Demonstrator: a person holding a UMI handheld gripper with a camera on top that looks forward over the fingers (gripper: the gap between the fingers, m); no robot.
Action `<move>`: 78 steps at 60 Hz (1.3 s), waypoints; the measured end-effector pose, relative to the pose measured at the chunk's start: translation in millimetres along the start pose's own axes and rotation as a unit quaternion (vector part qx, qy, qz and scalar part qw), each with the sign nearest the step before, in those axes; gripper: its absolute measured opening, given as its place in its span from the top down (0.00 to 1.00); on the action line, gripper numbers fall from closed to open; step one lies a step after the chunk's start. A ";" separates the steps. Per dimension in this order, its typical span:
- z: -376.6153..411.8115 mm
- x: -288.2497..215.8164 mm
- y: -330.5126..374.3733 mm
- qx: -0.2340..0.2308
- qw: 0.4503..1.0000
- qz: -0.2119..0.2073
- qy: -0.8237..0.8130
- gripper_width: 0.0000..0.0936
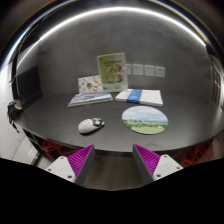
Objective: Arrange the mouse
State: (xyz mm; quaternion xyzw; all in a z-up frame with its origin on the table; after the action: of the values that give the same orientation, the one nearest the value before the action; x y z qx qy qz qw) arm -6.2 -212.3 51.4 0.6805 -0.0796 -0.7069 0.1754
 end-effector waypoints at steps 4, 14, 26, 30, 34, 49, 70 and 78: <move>13.5 5.2 -23.2 -0.032 0.999 0.002 0.007 0.12; 64.2 16.0 -74.2 -0.092 0.996 0.008 0.017 0.12; 94.0 13.8 -123.1 -0.091 0.994 0.009 0.051 0.12; 103.8 7.9 -139.5 -0.078 0.996 0.011 0.048 0.12; 111.4 2.2 -159.5 -0.053 0.998 0.013 0.039 0.11; 120.2 -13.6 -205.4 0.064 0.998 -0.005 -0.002 0.37; 115.6 -107.9 -166.7 0.063 0.995 -0.070 0.024 0.54; 21.4 -185.8 -130.4 0.117 0.981 -0.138 0.062 0.54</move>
State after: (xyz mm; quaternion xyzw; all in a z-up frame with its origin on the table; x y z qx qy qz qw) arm -43.3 -28.1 180.4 0.7435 -0.0561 -0.6664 -0.0003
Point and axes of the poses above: the point between the fingertips, and its own axes, seen from behind it with the camera up: z to the left, x down, y backward, against the way the camera looks, the point moved 2 cm from there along y, backward, against the way the camera looks, and after that the axes turned 9 degrees about -z, right-handed, at the moved point
